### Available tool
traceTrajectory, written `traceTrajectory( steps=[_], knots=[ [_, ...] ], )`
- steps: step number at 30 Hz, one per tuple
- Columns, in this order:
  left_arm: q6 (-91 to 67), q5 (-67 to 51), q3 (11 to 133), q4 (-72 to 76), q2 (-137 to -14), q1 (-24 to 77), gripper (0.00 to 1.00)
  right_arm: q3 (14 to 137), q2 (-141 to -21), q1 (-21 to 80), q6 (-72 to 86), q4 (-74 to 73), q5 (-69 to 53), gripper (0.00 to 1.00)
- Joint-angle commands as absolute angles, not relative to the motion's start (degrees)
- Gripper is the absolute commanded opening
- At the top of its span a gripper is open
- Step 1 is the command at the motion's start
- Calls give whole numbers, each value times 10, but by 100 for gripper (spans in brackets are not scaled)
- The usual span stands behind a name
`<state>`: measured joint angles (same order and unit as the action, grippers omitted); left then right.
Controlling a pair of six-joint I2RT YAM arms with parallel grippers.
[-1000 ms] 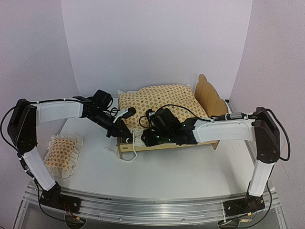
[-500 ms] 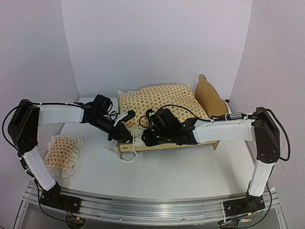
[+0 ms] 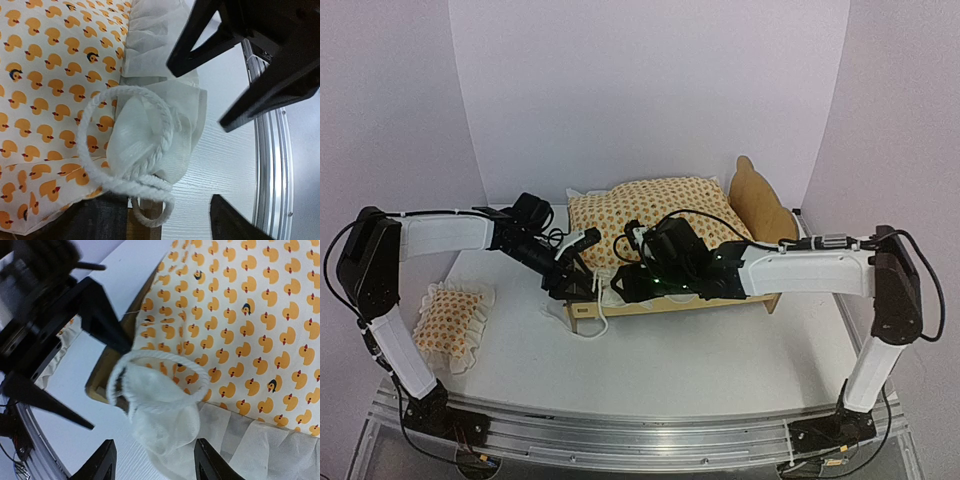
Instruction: Set up the pet bed
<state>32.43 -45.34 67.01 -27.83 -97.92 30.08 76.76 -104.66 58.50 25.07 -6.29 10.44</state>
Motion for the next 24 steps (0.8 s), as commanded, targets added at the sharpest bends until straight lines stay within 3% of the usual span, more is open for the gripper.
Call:
traceTrajectory(
  steps=[1, 2, 3, 5, 8, 10, 11, 19, 24],
  knots=[
    [384, -462, 726, -341, -955, 278, 89, 728, -963, 605, 230, -21, 37, 54],
    [400, -461, 735, -355, -951, 274, 97, 709, -948, 608, 233, -11, 26, 54],
    [420, -459, 744, -370, -945, 271, 99, 688, -935, 610, 240, -5, 21, 55],
    [476, -462, 757, -406, -932, 267, 92, 646, -906, 610, 263, 22, 15, 55],
    [587, -452, 750, -466, -907, 296, 71, 593, -875, 611, 297, 41, 29, 55],
    [554, -400, 721, -432, -902, 330, 56, 558, -864, 612, 310, 65, 42, 55],
    [551, -387, 712, -419, -908, 334, 54, 545, -860, 612, 315, 81, 46, 55],
    [582, -303, 736, -399, -1003, 347, 61, 476, -895, 612, 350, 164, 51, 55],
    [588, -299, 732, -404, -1030, 366, 58, 446, -918, 613, 370, 204, 60, 54]
  ],
)
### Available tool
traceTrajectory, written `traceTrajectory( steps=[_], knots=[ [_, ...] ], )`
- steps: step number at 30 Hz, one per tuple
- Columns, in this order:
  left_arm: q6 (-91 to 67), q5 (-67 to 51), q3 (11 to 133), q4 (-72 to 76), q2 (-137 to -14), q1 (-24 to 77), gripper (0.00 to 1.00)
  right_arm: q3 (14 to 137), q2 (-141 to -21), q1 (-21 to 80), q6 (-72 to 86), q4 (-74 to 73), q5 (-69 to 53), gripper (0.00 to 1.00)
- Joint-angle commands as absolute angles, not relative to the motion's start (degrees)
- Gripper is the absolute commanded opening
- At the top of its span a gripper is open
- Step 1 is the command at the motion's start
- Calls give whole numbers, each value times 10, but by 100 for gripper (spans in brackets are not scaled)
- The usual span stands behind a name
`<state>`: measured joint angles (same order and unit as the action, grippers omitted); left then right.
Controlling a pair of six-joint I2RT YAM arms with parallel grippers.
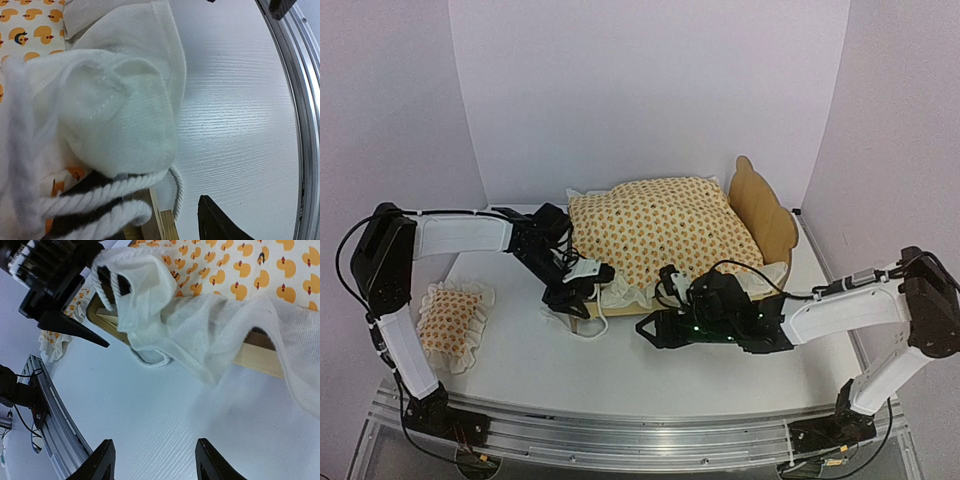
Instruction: Set up the pet bed
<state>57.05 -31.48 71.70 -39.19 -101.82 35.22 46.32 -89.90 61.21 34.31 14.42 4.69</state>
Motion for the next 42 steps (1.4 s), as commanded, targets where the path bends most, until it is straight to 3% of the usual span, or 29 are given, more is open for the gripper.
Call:
traceTrajectory(
  steps=[1, 8, 12, 16, 19, 28, 34, 38, 42],
  knots=[
    [585, -296, 731, -400, -1033, 366, 58, 445, -923, 614, 372, 205, 59, 54],
    [588, -297, 741, -399, -1061, 377, 39, 446, -949, 616, 372, 209, 59, 54],
    [587, -281, 742, -395, -1087, 385, 23, 460, -969, 616, 364, 209, 54, 54],
    [585, -262, 745, -398, -1109, 388, 16, 472, -991, 616, 357, 222, 53, 55],
    [567, -263, 759, -416, -1120, 388, 0, 475, -1011, 617, 343, 271, 53, 55],
    [382, -327, 952, -530, -1133, 389, 0, 471, -1121, 634, 190, 522, 118, 52],
    [373, -325, 922, -514, -1120, 389, 0, 509, -1182, 634, 141, 541, 167, 47],
    [340, -337, 965, -527, -1136, 389, 0, 551, -1220, 634, 148, 569, 165, 45],
    [334, -349, 997, -535, -1133, 388, 0, 495, -1249, 626, 164, 734, 203, 44]
  ],
)
